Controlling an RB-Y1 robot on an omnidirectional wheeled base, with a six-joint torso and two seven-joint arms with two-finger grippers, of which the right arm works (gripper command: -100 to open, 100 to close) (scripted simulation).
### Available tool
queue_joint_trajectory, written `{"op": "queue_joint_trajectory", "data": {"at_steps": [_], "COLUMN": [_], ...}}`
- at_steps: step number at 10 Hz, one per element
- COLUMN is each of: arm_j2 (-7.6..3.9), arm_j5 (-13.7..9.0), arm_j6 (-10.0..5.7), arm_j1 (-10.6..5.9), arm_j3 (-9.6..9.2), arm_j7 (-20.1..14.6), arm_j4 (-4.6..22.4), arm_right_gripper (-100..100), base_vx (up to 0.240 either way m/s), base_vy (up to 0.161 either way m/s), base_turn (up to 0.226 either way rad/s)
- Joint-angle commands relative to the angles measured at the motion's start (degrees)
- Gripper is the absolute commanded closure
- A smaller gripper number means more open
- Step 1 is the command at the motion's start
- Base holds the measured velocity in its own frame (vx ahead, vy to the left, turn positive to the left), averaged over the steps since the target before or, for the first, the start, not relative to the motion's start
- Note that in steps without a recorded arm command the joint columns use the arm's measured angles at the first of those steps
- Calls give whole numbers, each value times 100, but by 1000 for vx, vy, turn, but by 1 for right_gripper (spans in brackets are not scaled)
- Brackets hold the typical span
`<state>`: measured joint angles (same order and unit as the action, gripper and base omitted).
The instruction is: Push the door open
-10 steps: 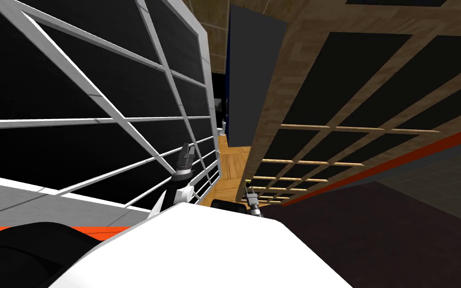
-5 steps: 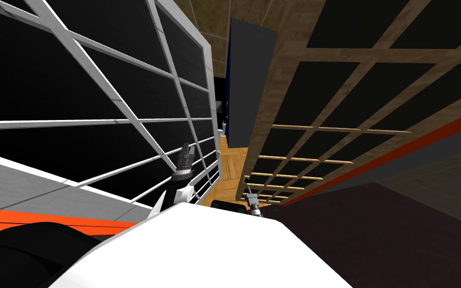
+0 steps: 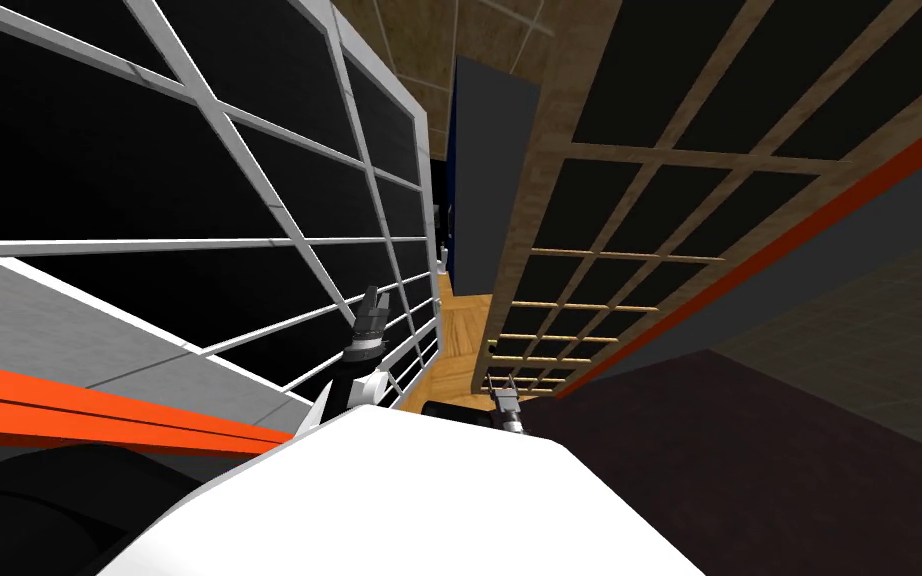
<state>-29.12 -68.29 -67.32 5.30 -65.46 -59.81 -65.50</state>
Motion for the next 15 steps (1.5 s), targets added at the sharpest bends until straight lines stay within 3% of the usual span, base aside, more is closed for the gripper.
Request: {"op": "queue_joint_trajectory", "data": {"at_steps": [1,2,4,6,7,8,13,15], "arm_j2": [232,315,656,860,798,798,798,840], "arm_j5": [-12,-13,-16,-17,-4,-4,-4,15], "arm_j6": [111,149,306,400,336,336,336,361], "arm_j1": [-126,-161,-305,-392,-348,-348,-348,-340], "arm_j3": [65,90,196,259,224,224,224,461], "arm_j7": [92,132,294,392,342,342,342,354], "arm_j4": [158,202,380,486,466,466,466,515], "arm_right_gripper": [-100,-100,-100,-100,-100,100,100,100], "base_vx": [152,146,176,146,52,0,-9,1], "base_vy": [-47,-54,-64,-54,-22,0,4,-19], "base_turn": [0,8,3,4,5,0,0,141]}}
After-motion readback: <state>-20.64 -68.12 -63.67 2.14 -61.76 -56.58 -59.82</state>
